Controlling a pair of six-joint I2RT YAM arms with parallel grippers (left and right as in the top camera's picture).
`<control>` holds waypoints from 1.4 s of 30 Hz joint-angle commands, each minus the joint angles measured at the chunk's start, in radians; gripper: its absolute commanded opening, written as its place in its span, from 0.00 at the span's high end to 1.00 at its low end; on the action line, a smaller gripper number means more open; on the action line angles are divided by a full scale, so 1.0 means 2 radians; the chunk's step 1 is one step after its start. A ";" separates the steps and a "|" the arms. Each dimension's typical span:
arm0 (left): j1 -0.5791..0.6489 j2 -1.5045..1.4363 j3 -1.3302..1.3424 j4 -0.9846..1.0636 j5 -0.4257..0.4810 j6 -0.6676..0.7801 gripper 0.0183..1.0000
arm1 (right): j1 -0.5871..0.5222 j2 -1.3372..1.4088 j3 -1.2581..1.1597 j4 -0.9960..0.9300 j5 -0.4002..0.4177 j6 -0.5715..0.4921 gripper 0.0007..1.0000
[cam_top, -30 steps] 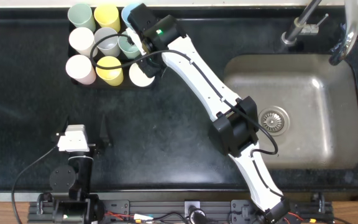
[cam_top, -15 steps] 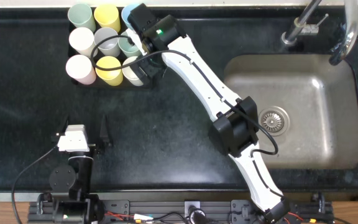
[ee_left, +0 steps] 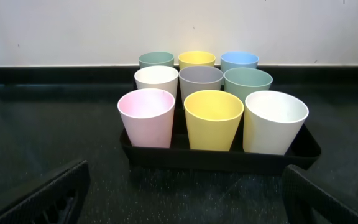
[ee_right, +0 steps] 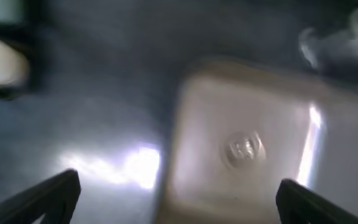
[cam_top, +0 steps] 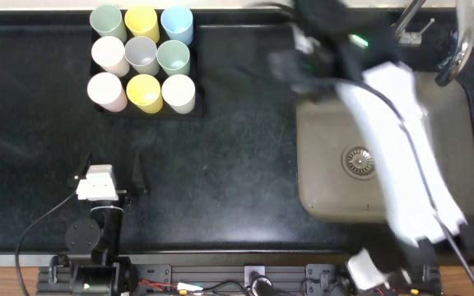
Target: Store Cups
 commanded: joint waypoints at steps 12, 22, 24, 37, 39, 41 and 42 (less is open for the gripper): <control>-0.001 -0.004 0.000 -0.002 0.005 0.008 0.00 | -0.177 -0.515 -0.751 0.757 0.032 0.114 0.00; -0.001 -0.004 0.000 -0.002 0.005 0.008 0.00 | -0.178 -0.655 -0.984 0.968 0.033 0.114 0.00; -0.001 -0.004 0.000 -0.002 0.005 0.008 0.00 | -0.178 -0.655 -1.006 0.965 0.033 0.114 0.00; -0.001 -0.004 0.000 -0.002 0.005 0.008 0.00 | -0.182 -0.673 -1.017 0.752 0.027 0.110 0.00; -0.001 -0.004 0.000 -0.002 0.005 0.008 0.00 | -0.182 -0.718 -1.017 0.752 0.028 0.110 0.00; -0.001 -0.004 0.000 -0.002 0.005 0.008 0.00 | -0.182 -0.758 -1.017 0.752 0.028 0.110 0.00; -0.001 -0.004 0.000 -0.002 0.005 0.008 0.00 | -0.182 -0.774 -1.017 0.752 0.028 0.110 0.01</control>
